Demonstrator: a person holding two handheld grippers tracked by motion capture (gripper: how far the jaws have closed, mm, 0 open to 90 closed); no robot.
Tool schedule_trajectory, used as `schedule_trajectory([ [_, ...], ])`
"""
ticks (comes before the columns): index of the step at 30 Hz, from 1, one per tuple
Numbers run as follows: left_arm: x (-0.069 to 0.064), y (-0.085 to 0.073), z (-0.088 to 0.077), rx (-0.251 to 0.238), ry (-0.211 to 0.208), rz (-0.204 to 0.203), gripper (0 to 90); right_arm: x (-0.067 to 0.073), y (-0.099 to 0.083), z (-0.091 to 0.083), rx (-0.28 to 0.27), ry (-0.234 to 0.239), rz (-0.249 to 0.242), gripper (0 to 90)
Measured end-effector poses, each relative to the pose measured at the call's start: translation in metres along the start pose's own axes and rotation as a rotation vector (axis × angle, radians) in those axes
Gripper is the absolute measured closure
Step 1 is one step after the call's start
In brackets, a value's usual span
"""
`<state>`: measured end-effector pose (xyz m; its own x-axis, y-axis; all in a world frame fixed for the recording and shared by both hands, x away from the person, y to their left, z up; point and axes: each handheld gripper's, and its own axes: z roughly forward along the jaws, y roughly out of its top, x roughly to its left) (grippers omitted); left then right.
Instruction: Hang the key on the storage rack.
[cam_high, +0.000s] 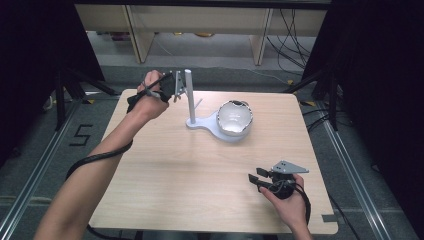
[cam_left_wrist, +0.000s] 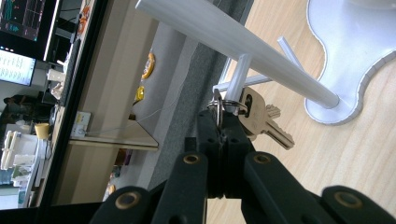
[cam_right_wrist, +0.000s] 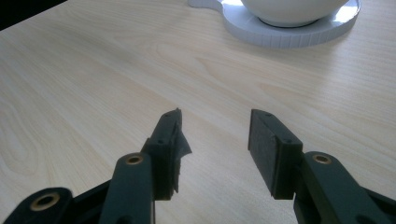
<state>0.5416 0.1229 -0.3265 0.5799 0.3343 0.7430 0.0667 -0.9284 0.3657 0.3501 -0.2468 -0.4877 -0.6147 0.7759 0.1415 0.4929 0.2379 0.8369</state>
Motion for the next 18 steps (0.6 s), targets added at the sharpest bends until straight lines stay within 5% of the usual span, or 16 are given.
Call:
schedule_trajectory([
  [18,0.0006,0.0092,-0.0021,0.042,0.019,0.089,87.7,0.0009,-0.0004,0.0013,0.01,0.018,0.011,55.2],
])
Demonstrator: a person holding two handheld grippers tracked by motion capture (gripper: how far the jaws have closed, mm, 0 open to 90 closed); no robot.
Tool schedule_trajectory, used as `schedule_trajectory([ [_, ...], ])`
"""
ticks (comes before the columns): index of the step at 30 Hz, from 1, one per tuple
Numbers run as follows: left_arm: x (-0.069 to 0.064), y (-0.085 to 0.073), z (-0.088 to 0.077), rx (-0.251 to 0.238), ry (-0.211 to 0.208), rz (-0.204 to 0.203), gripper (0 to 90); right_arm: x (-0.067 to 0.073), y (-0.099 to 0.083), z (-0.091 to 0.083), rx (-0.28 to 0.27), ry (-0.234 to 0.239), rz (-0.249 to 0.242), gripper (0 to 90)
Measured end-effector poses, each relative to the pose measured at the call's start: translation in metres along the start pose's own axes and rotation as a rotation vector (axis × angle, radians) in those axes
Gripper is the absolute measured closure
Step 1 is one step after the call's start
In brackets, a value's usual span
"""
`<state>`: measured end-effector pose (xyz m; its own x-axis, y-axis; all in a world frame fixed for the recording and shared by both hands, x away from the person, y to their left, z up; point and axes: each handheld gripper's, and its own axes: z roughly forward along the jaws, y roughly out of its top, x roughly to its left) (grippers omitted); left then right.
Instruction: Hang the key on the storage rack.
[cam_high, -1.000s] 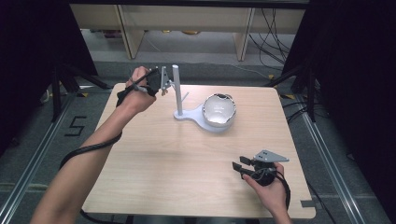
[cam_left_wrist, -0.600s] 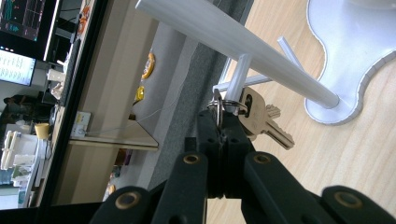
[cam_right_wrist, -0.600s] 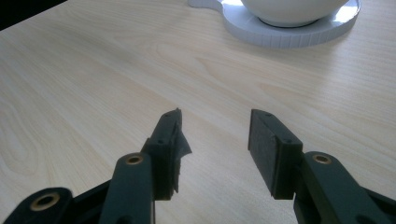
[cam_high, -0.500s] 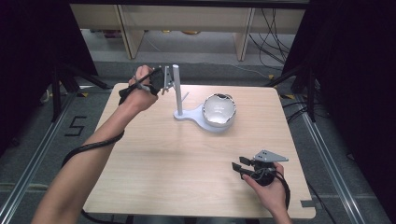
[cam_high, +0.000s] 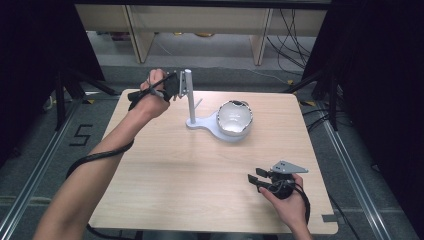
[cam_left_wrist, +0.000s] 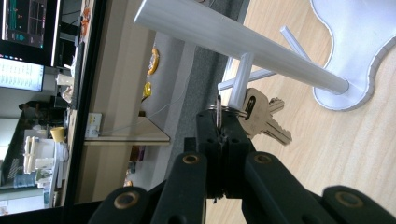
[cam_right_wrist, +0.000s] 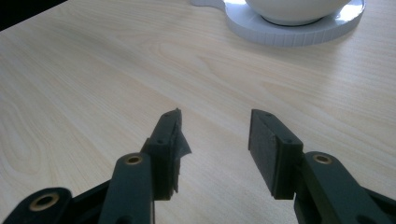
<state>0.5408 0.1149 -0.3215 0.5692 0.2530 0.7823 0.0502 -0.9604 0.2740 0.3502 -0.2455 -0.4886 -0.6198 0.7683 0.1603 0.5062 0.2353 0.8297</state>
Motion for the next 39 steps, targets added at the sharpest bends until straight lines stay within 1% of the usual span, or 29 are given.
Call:
schedule_trajectory([
  [4,0.001,0.004,-0.002,-0.007,-0.001,0.03,87.1,-0.002,-0.001,0.002,-0.015,-0.014,-0.022,55.2],
  [6,0.001,0.005,-0.002,-0.015,-0.003,0.028,86.2,-0.001,-0.001,0.001,-0.003,-0.007,-0.011,55.2],
  [7,0.001,0.009,-0.004,-0.023,0.004,0.037,85.8,-0.001,0.0,0.001,0.001,-0.003,-0.009,55.2],
  [9,0.002,0.01,-0.007,-0.026,0.009,0.038,84.5,-0.001,-0.001,0.001,0.004,0.001,-0.011,55.1],
  [10,0.002,0.01,-0.008,-0.034,0.007,0.021,83.2,-0.001,-0.001,0.001,0.003,-0.003,-0.01,55.1],
  [11,0.004,0.01,-0.01,-0.04,0.013,0.02,82.5,0.002,-0.001,0.002,0.002,0.01,0.027,55.1],
  [12,0.004,0.01,-0.01,-0.04,0.013,0.02,82.4,0.002,-0.001,0.002,0.002,0.01,0.027,55.1],
  [13,0.006,0.007,-0.013,-0.052,0.015,-0.012,82.2,0.002,-0.002,0.001,-0.001,0.011,0.026,55.1],
  [14,0.006,0.007,-0.013,-0.052,0.015,-0.012,82.1,0.002,-0.002,0.001,-0.001,0.011,0.026,55.1],
  [15,0.007,0.003,-0.015,-0.061,0.021,-0.032,81.8,0.001,-0.001,0.0,0.002,0.009,0.026,55.1],
  [16,0.007,0.003,-0.015,-0.061,0.021,-0.032,81.1,0.001,-0.001,0.0,0.002,0.009,0.026,55.1],
  [17,0.009,-0.002,-0.019,-0.073,0.02,-0.068,80.2,0.0,-0.001,0.0,-0.004,0.004,0.014,55.1],
  [18,0.009,-0.002,-0.019,-0.073,0.02,-0.068,79.4,0.0,-0.001,0.0,-0.004,0.004,0.014,55.1],
  [19,0.009,-0.006,-0.022,-0.088,0.016,-0.101,79.1,0.0,0.0,0.0,-0.005,0.004,0.013,55.1],
  [20,0.009,-0.006,-0.022,-0.088,0.016,-0.101,78.7,0.0,0.0,0.0,-0.008,0.004,0.013,55.1],
  [25,0.01,-0.021,-0.036,-0.144,0.007,-0.188,75.0,0.0,0.0,-0.001,-0.006,-0.004,0.003,55.1],
  [26,0.009,-0.023,-0.037,-0.168,0.005,-0.217,73.9,-0.001,0.0,-0.001,-0.012,-0.008,-0.012,55.1],
  [27,0.008,-0.026,-0.039,-0.19,0.002,-0.245,73.0,0.001,-0.001,0.0,-0.016,-0.001,0.019,55.1],
  [28,0.008,-0.026,-0.039,-0.19,0.002,-0.245,72.1,0.001,-0.001,0.0,-0.016,-0.001,0.019,55.1],
  [29,0.007,-0.032,-0.044,-0.204,-0.005,-0.269,71.2,0.001,0.0,-0.001,-0.01,0.0,0.023,55.1],
  [30,0.007,-0.032,-0.044,-0.204,-0.005,-0.269,70.1,0.001,0.0,-0.002,-0.002,-0.004,0.025,55.0],
  [31,0.006,-0.04,-0.05,-0.222,-0.017,-0.297,69.1,0.001,0.0,-0.002,-0.006,-0.007,0.021,55.0],
  [32,0.006,-0.04,-0.05,-0.222,-0.017,-0.297,68.4,0.001,0.0,-0.002,-0.006,-0.007,0.021,55.0],
  [33,0.003,-0.046,-0.054,-0.249,-0.022,-0.337,67.5,0.0,-0.001,-0.002,-0.003,-0.009,0.018,54.9],
  [35,0.002,-0.05,-0.057,-0.253,-0.027,-0.341,66.6,0.0,-0.001,-0.002,-0.003,-0.01,0.015,54.8],
  [36,-0.001,-0.053,-0.059,-0.271,-0.03,-0.366,65.6,0.0,-0.001,-0.002,-0.003,-0.009,0.016,54.8],
  [37,-0.006,-0.061,-0.063,-0.29,-0.036,-0.394,63.1,-0.002,-0.001,-0.002,-0.008,-0.018,-0.015,54.7],
  [38,-0.009,-0.065,-0.065,-0.309,-0.034,-0.417,61.9,-0.002,-0.001,-0.003,-0.009,-0.021,-0.014,54.7],
  [39,-0.009,-0.065,-0.065,-0.309,-0.034,-0.417,60.9,-0.002,-0.001,-0.003,-0.009,-0.021,-0.014,54.7],
])
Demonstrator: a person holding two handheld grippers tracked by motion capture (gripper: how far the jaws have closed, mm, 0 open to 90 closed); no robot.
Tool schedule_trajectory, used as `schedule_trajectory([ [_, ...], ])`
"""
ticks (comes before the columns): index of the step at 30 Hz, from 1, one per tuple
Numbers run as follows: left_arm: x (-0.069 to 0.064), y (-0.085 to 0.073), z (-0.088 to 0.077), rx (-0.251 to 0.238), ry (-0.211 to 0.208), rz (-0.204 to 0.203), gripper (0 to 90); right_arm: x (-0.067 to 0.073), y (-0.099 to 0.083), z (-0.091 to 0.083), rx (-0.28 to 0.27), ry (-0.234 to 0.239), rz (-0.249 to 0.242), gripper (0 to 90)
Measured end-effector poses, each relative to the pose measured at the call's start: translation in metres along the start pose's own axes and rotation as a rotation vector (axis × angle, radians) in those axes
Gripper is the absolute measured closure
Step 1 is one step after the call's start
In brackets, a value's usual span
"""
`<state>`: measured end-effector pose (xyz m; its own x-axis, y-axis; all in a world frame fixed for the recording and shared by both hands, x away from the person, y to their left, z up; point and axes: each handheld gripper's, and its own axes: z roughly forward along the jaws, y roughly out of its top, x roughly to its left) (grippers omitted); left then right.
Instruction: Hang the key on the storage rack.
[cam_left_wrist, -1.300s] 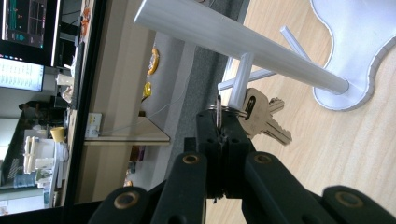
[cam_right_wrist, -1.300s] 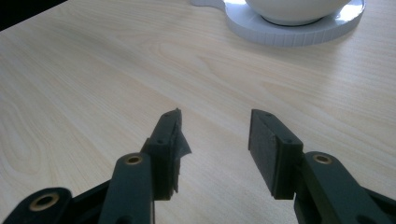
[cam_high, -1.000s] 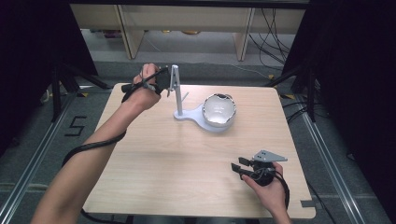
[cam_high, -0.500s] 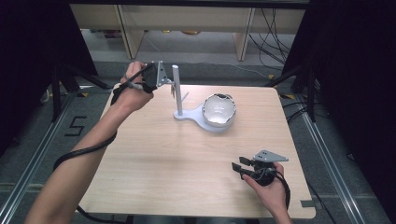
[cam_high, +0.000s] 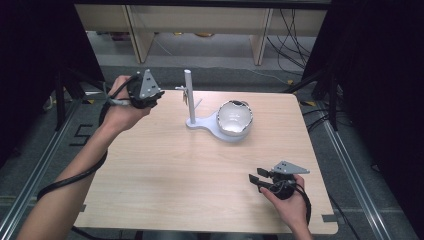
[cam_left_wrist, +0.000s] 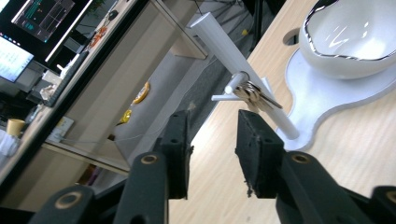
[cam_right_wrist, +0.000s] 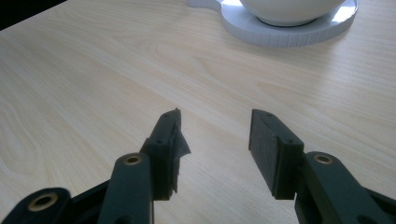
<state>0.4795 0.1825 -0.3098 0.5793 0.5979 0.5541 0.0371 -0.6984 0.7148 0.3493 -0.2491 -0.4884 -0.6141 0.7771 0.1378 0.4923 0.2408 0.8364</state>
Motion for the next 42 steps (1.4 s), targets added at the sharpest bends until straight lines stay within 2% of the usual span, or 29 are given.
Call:
schedule_trajectory([
  [1,-0.001,-0.004,-0.004,-0.005,-0.003,-0.01,60.9,0.0,0.0,0.0,0.002,0.007,0.013,54.7],
  [2,-0.003,-0.013,-0.012,-0.026,-0.002,-0.051,58.6,0.003,-0.001,-0.001,0.016,0.014,0.06,54.5],
  [3,-0.005,-0.019,-0.016,-0.039,-0.003,-0.076,57.1,0.003,-0.001,-0.001,0.014,0.013,0.064,54.2],
  [4,-0.005,-0.019,-0.016,-0.039,-0.003,-0.076,55.5,0.003,-0.001,-0.001,0.014,0.013,0.064,54.2],
  [5,-0.01,-0.031,-0.023,-0.069,-0.002,-0.133,53.9,-0.001,-0.002,-0.001,-0.003,0.001,0.025,53.8],
  [6,-0.012,-0.037,-0.026,-0.082,-0.001,-0.159,52.2,-0.001,-0.002,-0.002,-0.007,-0.008,0.023,53.5],
  [7,-0.012,-0.037,-0.026,-0.082,-0.001,-0.159,50.9,-0.001,-0.002,-0.002,-0.007,-0.008,0.023,53.5],
  [8,-0.019,-0.052,-0.031,-0.12,-0.002,-0.196,49.6,-0.002,-0.002,-0.002,-0.001,0.004,0.035,53.2],
  [9,-0.019,-0.052,-0.031,-0.12,-0.002,-0.196,48.7,-0.002,-0.003,-0.002,-0.018,-0.003,0.03,53.2],
  [11,-0.031,-0.076,-0.037,-0.146,0.009,-0.276,46.9,-0.003,-0.003,-0.002,-0.018,0.003,0.037,53.0],
  [12,-0.031,-0.076,-0.037,-0.146,0.009,-0.276,46.3,-0.003,-0.003,-0.002,-0.018,0.003,0.037,53.0],
  [13,-0.035,-0.085,-0.039,-0.151,0.013,-0.303,46.3,-0.002,-0.003,-0.003,-0.013,-0.002,0.042,52.9],
  [15,-0.049,-0.11,-0.044,-0.168,0.023,-0.387,44.5,-0.003,-0.004,-0.003,-0.018,-0.004,0.042,52.7],
  [17,-0.054,-0.118,-0.046,-0.17,0.027,-0.406,43.9,-0.004,-0.004,-0.002,-0.012,-0.006,0.03,52.5],
  [19,-0.069,-0.14,-0.049,-0.177,0.037,-0.446,43.3,-0.003,-0.004,-0.003,0.003,-0.006,0.046,52.3],
  [20,-0.074,-0.148,-0.051,-0.187,0.045,-0.464,43.0,-0.004,-0.005,-0.001,-0.016,-0.014,0.022,52.2],
  [21,-0.074,-0.148,-0.051,-0.187,0.045,-0.464,42.7,-0.004,-0.005,-0.001,-0.016,-0.014,0.022,52.2],
  [23,-0.091,-0.171,-0.053,-0.194,0.076,-0.533,42.4,-0.005,-0.006,-0.002,-0.018,-0.015,0.005,52.0],
  [25,-0.098,-0.178,-0.052,-0.192,0.078,-0.549,42.2,-0.005,-0.007,-0.002,-0.022,-0.014,0.005,52.0],
  [26,-0.109,-0.191,-0.051,-0.185,0.081,-0.577,42.0,-0.003,-0.009,0.0,-0.036,-0.004,0.045,51.9],
  [27,-0.114,-0.196,-0.051,-0.189,0.074,-0.592,41.6,-0.005,-0.009,0.001,-0.048,0.002,0.006,51.9],
  [29,-0.123,-0.204,-0.05,-0.195,0.081,-0.629,40.7,-0.005,-0.009,0.0,-0.057,0.004,-0.001,51.6],
  [30,-0.123,-0.204,-0.05,-0.195,0.081,-0.629,40.3,-0.005,-0.009,-0.001,-0.055,-0.004,0.004,51.5],
  [32,-0.135,-0.215,-0.048,-0.202,0.085,-0.667,39.7,-0.003,-0.011,-0.001,-0.07,-0.007,0.021,51.5],
  [36,-0.143,-0.22,-0.05,-0.218,0.083,-0.674,40.5,-0.003,-0.013,-0.004,-0.06,-0.006,0.023,51.7],
  [37,-0.145,-0.219,-0.05,-0.228,0.089,-0.685,41.1,-0.002,-0.015,-0.003,-0.084,-0.004,0.025,51.8],
  [39,-0.145,-0.219,-0.051,-0.225,0.099,-0.654,41.1,-0.004,-0.017,-0.003,-0.084,-0.006,-0.002,51.8],
  [40,-0.145,-0.218,-0.049,-0.238,0.095,-0.654,40.9,-0.001,-0.018,-0.003,-0.073,-0.003,0.029,51.8],
  [42,-0.146,-0.218,-0.051,-0.216,0.103,-0.653,41.1,-0.003,-0.018,-0.002,-0.084,-0.004,-0.004,51.7],
])
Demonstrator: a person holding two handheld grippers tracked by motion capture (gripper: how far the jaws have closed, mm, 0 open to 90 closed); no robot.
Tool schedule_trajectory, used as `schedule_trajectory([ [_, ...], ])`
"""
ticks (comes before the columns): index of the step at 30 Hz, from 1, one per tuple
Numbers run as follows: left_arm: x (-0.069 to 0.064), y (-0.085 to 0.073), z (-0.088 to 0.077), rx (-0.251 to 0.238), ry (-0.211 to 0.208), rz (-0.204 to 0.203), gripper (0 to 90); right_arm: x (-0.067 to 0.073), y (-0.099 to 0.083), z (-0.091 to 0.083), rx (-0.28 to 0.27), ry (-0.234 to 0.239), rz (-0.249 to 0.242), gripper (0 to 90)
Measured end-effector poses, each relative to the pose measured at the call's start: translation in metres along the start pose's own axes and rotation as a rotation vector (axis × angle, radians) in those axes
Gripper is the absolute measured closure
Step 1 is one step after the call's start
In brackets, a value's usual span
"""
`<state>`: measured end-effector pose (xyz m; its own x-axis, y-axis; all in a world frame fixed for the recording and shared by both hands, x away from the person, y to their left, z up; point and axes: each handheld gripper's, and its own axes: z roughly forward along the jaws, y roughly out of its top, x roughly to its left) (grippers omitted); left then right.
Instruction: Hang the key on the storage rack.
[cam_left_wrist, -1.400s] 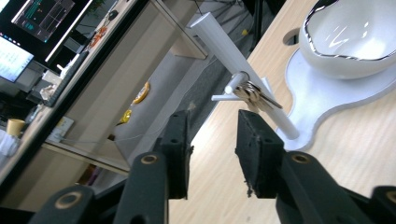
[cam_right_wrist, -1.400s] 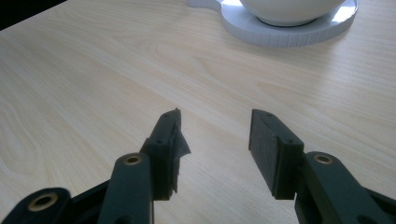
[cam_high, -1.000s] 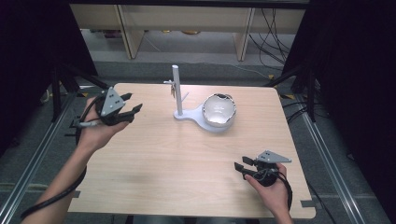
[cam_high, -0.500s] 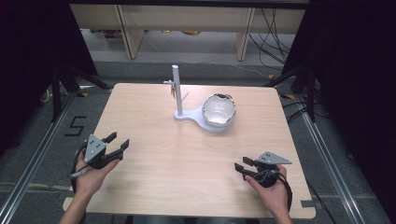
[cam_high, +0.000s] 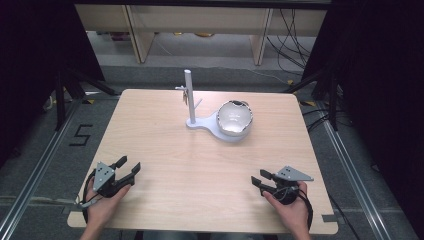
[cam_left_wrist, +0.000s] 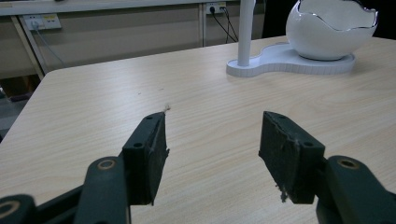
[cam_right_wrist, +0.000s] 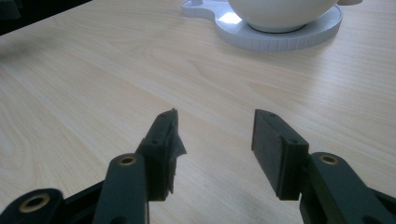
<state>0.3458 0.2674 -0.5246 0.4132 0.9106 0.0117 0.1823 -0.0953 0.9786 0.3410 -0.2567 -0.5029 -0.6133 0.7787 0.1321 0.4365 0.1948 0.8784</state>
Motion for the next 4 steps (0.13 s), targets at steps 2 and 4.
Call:
schedule_trajectory([
  [2,-0.0007,-0.0002,0.0009,-0.009,-0.007,0.006,40.9,0.0001,-0.0002,0.0004,-0.002,0.002,0.0,51.6],
  [4,-0.0011,0.0001,0.0007,-0.001,-0.002,0.007,41.1,-0.0006,-0.0006,0.0011,-0.002,-0.003,-0.004,51.5],
])
